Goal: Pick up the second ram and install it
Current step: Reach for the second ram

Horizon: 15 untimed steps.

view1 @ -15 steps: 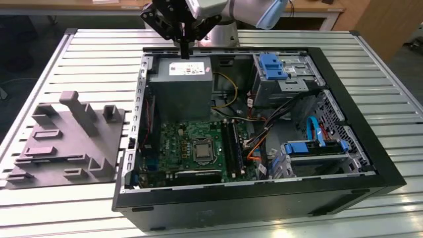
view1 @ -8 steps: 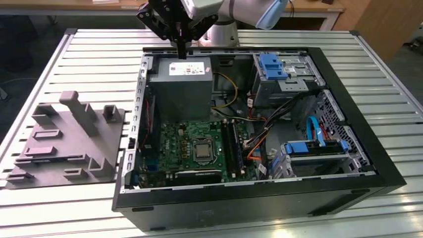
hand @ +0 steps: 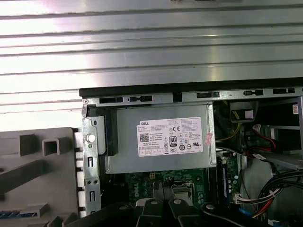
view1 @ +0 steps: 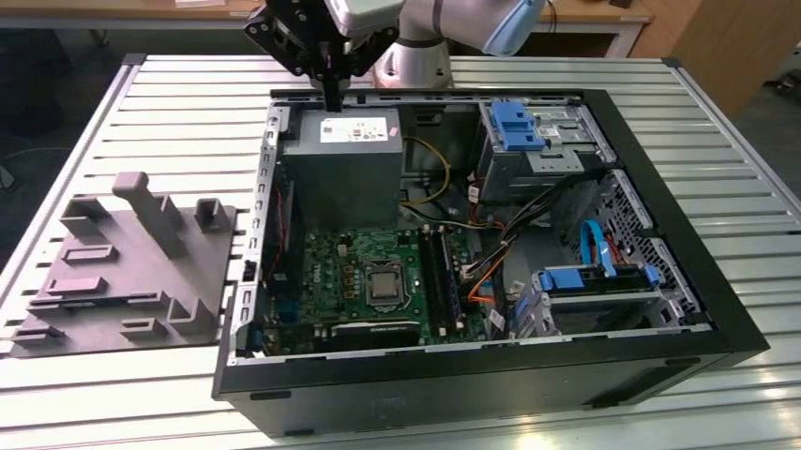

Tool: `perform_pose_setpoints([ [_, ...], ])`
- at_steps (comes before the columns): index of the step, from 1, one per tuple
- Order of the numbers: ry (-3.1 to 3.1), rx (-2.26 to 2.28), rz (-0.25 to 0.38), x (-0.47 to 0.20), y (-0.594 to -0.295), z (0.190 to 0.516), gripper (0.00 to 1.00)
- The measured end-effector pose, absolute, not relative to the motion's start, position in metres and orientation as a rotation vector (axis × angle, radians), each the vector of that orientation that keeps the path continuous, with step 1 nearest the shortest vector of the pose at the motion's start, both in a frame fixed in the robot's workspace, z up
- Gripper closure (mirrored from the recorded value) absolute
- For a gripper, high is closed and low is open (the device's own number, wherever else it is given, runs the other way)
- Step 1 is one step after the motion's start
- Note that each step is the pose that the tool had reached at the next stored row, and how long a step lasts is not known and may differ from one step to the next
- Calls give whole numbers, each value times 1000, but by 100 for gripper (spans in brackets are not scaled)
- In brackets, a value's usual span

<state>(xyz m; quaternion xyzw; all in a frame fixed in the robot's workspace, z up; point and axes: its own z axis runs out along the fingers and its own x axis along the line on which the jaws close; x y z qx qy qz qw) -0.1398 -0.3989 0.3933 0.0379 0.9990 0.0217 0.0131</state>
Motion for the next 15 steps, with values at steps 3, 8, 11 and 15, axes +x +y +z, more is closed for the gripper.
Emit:
perform_pose_setpoints([
  [3, 3113, 118, 68, -146, -399, 393, 90],
  [8, 3112, 118, 68, -158, -399, 393, 90],
  [11, 3112, 118, 68, -163, -399, 393, 90],
  [15, 3112, 118, 68, -171, -399, 393, 90],
])
